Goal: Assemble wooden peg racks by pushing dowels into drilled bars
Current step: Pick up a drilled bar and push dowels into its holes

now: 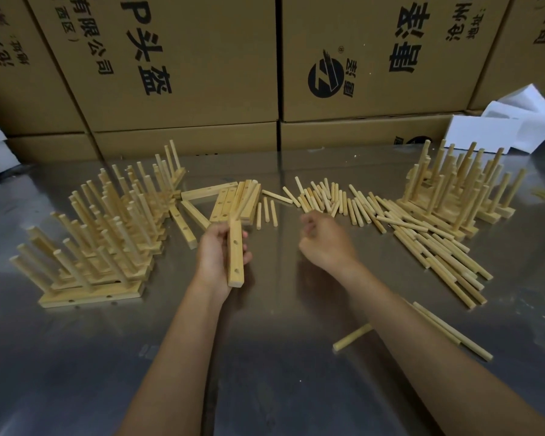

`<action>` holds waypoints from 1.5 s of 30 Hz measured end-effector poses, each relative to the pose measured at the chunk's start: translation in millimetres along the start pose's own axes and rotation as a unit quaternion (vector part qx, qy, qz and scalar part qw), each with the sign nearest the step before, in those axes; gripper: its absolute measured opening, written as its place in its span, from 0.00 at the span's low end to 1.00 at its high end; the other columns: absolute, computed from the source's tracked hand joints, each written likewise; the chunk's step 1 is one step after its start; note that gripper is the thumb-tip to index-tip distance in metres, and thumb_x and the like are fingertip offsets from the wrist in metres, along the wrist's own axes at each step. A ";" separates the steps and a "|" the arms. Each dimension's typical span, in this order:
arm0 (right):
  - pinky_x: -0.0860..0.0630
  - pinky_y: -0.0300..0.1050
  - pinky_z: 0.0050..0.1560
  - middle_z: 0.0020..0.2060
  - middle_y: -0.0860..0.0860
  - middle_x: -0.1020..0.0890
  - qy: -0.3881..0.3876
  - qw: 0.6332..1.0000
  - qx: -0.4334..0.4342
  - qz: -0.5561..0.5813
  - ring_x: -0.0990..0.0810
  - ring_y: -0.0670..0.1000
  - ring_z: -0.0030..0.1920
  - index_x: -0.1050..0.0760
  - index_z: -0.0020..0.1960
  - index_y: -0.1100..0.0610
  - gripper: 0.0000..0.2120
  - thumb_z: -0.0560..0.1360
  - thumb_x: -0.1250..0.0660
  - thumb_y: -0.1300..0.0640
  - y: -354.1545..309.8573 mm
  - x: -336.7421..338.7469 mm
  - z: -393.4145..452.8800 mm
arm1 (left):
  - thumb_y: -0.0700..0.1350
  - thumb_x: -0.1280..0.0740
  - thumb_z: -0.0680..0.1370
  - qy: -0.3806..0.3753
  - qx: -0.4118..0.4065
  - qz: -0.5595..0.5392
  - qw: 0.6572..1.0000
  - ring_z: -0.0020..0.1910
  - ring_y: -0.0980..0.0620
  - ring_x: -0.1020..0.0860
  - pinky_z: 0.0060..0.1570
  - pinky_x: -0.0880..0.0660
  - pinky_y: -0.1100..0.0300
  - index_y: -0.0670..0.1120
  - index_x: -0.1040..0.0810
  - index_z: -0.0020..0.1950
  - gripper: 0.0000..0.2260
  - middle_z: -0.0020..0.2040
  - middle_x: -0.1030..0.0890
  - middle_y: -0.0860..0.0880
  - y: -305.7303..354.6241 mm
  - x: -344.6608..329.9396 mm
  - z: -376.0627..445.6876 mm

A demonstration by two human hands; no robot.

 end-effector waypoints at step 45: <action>0.32 0.41 0.47 0.41 0.50 0.27 0.030 0.957 0.281 -0.067 0.31 0.48 0.47 0.16 0.56 0.57 0.11 0.79 0.35 0.62 -79.0 13.1 -67.4 | 0.43 0.38 0.83 -0.047 -0.021 0.083 0.995 0.31 0.56 0.22 0.32 0.26 0.64 0.49 0.19 0.56 0.09 0.35 0.19 0.51 -16.0 -35.4 -20.2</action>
Point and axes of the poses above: each hand's wrist, its own z-axis towards the middle knuckle, its own x-axis out of the back of the hand, y = z × x, the point moved 10 cm from there along z, towards the middle knuckle
